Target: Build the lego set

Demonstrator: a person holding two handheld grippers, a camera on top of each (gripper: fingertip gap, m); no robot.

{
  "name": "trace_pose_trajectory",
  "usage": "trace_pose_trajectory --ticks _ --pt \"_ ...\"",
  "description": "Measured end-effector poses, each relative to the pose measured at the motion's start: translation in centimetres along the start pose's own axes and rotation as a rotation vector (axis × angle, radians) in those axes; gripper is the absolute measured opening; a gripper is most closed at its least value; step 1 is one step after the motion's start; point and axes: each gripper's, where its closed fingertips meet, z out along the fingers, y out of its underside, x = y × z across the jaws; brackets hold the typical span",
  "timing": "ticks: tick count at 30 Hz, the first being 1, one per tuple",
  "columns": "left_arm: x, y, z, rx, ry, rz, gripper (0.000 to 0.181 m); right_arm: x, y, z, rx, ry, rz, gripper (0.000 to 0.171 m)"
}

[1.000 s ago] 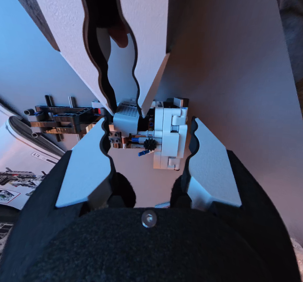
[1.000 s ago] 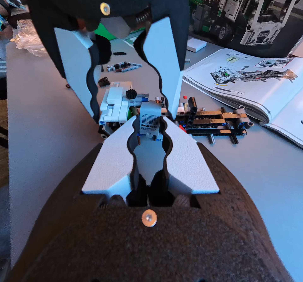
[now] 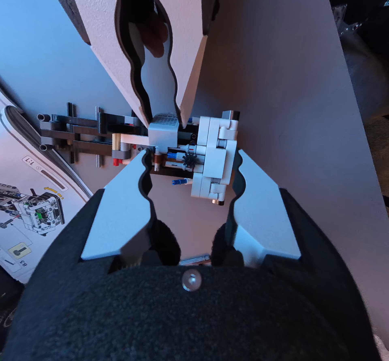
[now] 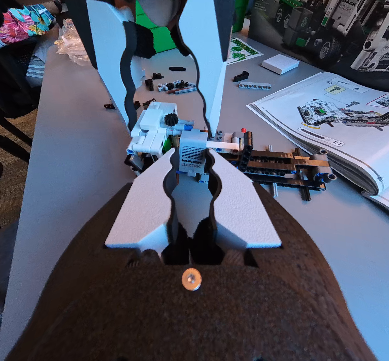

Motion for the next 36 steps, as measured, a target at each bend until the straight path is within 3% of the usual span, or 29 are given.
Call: trace_pose_trajectory --ticks 1,16,36 --pt "-0.01 0.00 0.02 -0.004 -0.004 0.005 0.076 -0.01 -0.01 -0.05 0.001 -0.003 0.000 0.023" --pt "-0.03 -0.25 0.44 -0.066 -0.066 0.045 0.077 -0.15 0.19 -0.42 -0.001 0.001 -0.013 0.023" --pt "0.24 -0.63 0.57 -0.076 -0.061 -0.054 0.069 0.10 0.48 -0.23 -0.024 0.038 -0.068 0.023"
